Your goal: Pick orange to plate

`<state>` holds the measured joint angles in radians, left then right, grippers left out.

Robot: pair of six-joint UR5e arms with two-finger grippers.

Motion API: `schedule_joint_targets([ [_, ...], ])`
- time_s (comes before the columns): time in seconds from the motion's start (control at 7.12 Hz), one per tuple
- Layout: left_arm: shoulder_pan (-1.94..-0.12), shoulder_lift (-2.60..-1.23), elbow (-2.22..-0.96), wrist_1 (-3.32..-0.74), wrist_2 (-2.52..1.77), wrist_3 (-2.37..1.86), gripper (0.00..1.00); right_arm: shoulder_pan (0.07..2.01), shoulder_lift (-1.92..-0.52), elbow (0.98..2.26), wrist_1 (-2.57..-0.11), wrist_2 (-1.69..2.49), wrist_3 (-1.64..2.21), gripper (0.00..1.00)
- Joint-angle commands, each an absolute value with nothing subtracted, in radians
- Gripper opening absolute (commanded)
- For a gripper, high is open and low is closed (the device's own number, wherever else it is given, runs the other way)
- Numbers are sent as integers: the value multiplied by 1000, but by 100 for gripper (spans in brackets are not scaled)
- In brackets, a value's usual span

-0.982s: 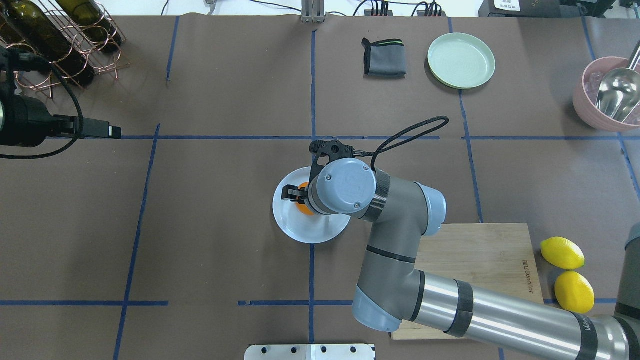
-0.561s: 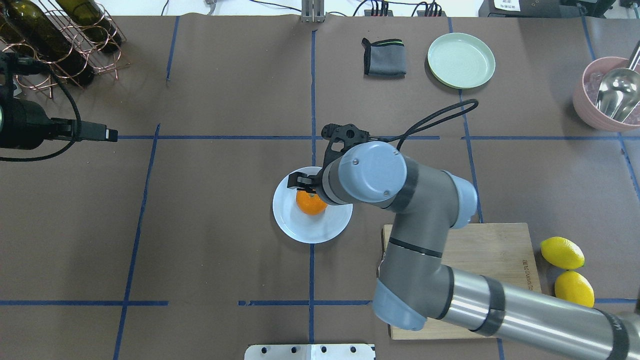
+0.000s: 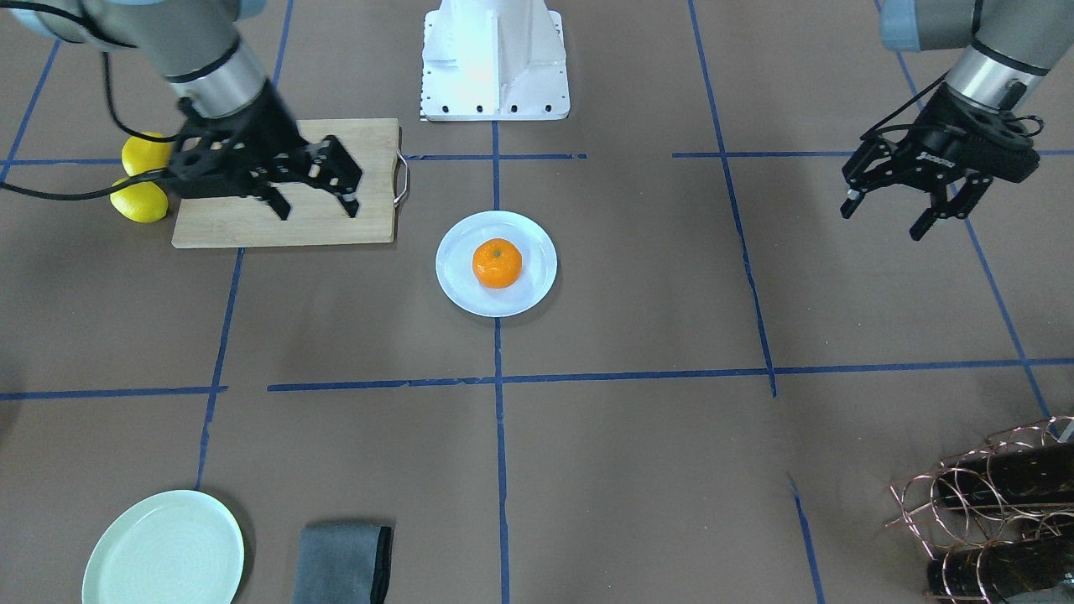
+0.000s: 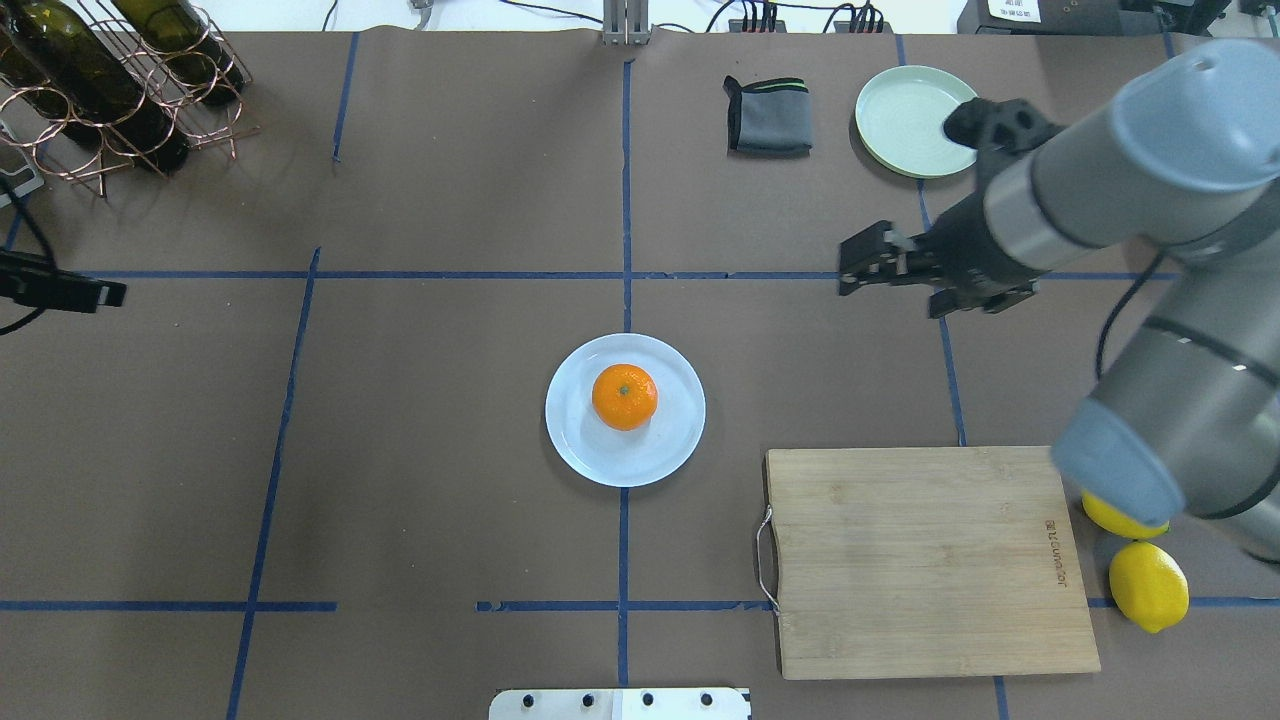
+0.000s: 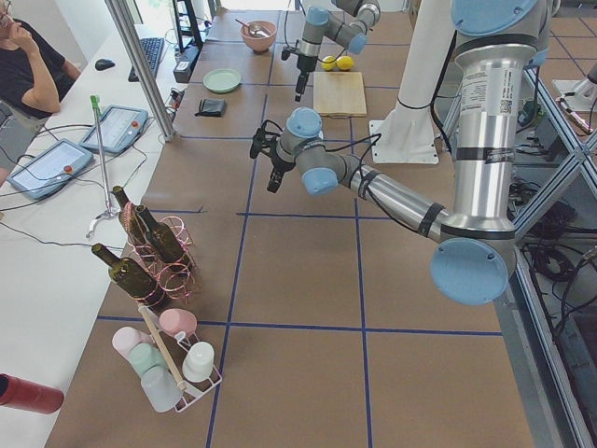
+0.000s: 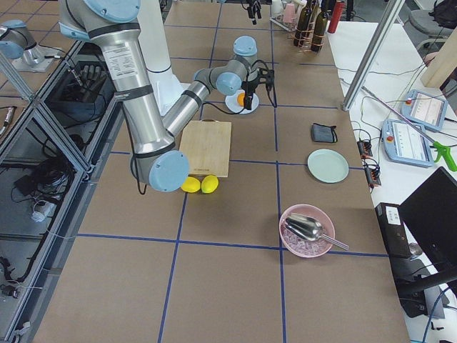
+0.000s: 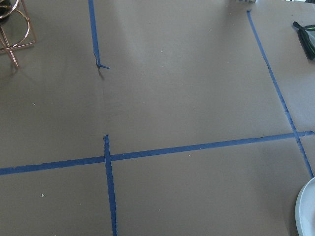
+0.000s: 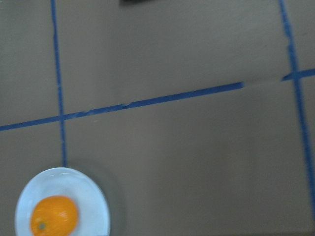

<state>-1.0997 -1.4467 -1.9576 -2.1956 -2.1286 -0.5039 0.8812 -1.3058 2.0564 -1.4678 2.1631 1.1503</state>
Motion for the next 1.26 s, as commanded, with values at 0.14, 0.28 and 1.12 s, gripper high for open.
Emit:
schedule_joint_targets([
  [0.14,-1498,-1433,-1755,-2022,-2292,103,99,1269,-1517,1975,-1570,2313,434,100],
  [0.28,-1567,-1489,-1755,-1841,-2293,206,99,1364,-1528,1923,-1648,2306,171,100],
  [1.12,-1646,-1519,-1833,-1266,-2356,255,100,1500,-1525,1844,-1801,2350,-97,100],
])
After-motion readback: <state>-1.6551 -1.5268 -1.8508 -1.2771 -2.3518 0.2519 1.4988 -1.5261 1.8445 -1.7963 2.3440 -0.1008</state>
